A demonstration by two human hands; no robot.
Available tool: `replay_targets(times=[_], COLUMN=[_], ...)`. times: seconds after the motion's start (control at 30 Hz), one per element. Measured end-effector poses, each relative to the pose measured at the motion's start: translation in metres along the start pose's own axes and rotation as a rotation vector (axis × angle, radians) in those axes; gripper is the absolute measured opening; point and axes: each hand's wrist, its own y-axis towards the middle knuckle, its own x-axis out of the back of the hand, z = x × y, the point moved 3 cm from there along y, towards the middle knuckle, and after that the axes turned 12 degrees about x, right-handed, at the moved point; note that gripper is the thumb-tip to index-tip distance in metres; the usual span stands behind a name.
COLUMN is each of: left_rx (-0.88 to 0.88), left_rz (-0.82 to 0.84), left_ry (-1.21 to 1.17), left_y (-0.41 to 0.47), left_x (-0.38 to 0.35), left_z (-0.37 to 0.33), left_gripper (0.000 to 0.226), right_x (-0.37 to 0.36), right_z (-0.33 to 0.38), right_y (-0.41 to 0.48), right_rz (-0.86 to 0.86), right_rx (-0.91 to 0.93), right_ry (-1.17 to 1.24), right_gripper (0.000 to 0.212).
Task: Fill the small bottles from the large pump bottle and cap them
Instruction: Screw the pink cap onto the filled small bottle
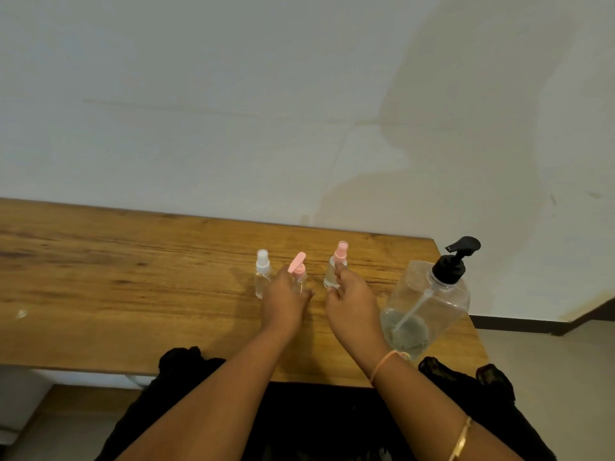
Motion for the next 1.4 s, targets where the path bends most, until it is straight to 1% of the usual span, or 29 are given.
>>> replay_targets(times=[0.07, 0.13, 0.23, 0.3, 0.47, 0.57, 0.6, 0.73, 0.9, 1.13, 1.27, 1.33, 1.4], left_rx=[-0.004, -0.009, -0.029, -0.079, -0.218, -0.271, -0.271, -0.244, -0.165, -0.093, -0.070, -0.065, -0.072], left_rz=[-0.013, -0.030, -0.016, 0.004, 0.012, 0.007, 0.003, -0.006, 0.064, 0.132, 0.203, 0.224, 0.224], left_ry=[0.005, -0.050, -0.137, -0.151, -0.143, -0.165, -0.171, -0.191, -0.215, -0.316, -0.397, -0.393, -0.381], left_y=[0.000, 0.002, -0.002, -0.008, -0.025, -0.036, -0.040, -0.056, -0.070, -0.068, -0.064, -0.062, -0.060], left_x=[-0.003, -0.005, -0.008, -0.008, 0.000, 0.006, 0.009, 0.018, 0.033, 0.036, 0.037, 0.036, 0.034], left_z=[-0.002, -0.001, 0.000, -0.003, -0.016, -0.022, -0.023, -0.025, -0.024, -0.026, -0.025, -0.025, -0.026], left_gripper=[0.042, 0.037, 0.020, 0.012, 0.022, 0.024, 0.024, 0.017, 0.018, 0.019, 0.020, 0.023, 0.026], right_x=[0.005, 0.008, 0.007, 0.007, 0.015, 0.022, 0.025, 0.035, 0.039, 0.042, 0.044, 0.043, 0.042], right_z=[-0.001, -0.003, -0.001, 0.001, 0.007, 0.013, 0.016, 0.025, 0.031, 0.036, 0.035, 0.032, 0.028], right_y=[0.000, 0.001, 0.003, 0.004, 0.006, 0.003, 0.001, -0.006, -0.012, -0.011, -0.005, -0.002, -0.002], right_rz=[-0.004, -0.003, 0.020, 0.028, -0.014, -0.093, -0.115, -0.170, -0.119, -0.113, -0.036, 0.036, 0.087], right_rx=[-0.019, -0.031, -0.035, -0.022, -0.015, 0.029, 0.040, 0.085, 0.127, 0.153, 0.198, 0.165, 0.114], right_ry=[0.054, 0.102, 0.135, 0.148, 0.187, 0.188, 0.196, 0.191, 0.135, 0.175, 0.151, 0.217, 0.384], right_gripper=[0.051, 0.051, 0.051, 0.052, 0.049, 0.035, 0.031, 0.030, 0.024, 0.019, 0.014, 0.019, 0.027])
